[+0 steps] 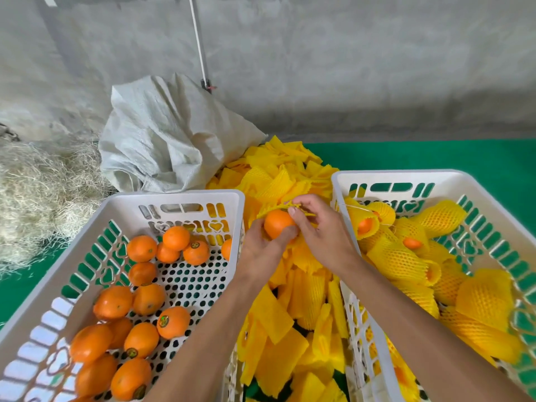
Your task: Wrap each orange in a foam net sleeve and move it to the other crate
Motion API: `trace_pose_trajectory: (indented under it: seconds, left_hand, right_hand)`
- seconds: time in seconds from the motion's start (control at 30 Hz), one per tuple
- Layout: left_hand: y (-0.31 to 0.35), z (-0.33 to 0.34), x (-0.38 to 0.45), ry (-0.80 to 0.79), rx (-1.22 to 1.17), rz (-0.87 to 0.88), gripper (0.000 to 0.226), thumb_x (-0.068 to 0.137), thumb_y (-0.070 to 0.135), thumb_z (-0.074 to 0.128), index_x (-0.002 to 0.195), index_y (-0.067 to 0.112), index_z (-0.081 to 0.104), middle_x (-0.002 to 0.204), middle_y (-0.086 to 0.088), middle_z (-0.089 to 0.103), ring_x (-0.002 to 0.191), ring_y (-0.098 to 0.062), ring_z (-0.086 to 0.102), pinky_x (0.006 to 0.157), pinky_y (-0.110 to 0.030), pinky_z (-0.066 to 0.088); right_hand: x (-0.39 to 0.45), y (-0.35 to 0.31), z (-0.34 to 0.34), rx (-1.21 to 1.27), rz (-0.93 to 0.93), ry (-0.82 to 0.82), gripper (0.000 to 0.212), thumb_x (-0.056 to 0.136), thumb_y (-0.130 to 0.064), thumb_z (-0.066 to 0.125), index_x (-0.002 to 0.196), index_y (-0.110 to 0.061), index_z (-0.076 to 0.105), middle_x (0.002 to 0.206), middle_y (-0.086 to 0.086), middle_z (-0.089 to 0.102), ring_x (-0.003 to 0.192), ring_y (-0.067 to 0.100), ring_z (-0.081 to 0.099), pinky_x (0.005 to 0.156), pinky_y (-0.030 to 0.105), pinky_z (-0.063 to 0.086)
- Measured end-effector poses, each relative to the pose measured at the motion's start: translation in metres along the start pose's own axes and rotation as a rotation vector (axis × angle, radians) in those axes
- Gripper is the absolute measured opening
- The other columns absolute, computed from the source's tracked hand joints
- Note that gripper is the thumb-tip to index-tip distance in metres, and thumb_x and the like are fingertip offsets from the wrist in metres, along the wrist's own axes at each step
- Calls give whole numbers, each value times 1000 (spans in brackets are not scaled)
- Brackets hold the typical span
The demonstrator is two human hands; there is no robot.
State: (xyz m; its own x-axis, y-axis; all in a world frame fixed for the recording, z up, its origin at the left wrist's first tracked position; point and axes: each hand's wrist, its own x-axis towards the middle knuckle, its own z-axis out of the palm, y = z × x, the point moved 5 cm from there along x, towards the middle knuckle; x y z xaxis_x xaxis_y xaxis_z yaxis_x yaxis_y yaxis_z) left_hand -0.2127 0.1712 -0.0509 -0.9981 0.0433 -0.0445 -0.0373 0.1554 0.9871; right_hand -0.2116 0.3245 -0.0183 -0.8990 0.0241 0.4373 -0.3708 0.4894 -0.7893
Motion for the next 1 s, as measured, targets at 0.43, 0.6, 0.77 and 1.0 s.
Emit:
trace_pose_trajectory:
  seconds: [0.43,0.6,0.77,1.0]
  left_hand:
    - [16,0,-11,183,344,311,89,75,65,83,141,34,31,122,8,53,99,-1,56,75,-21,48]
    - [4,2,-6,128,349,139,89,63,80,79,131,33,47,122,-1,57,108,-25,64,80,-48,62]
    - [-4,-1,0,75,216,-9,95,52,81,78,128,37,43,106,-5,69,77,-18,67,55,-22,50]
    - [2,-5,-1,204,115,105,83,69,59,90,132,30,43,126,-1,59,111,-22,65,89,-43,60]
  right_hand:
    - [0,-13,-8,-136,-60,95,25,106,-31,56,124,-16,64,114,-3,72,104,4,63,83,21,54]
    - [-5,-26,-8,-216,-164,86,23,106,-25,57,122,-11,66,114,2,73,102,18,67,82,38,57]
    - [-7,-30,-11,-295,-300,115,19,103,-15,62,118,-5,69,112,8,73,99,23,70,79,39,58]
    - [3,-10,-4,-235,-85,-37,40,105,-40,54,140,-23,56,132,-4,65,118,12,61,93,34,55]
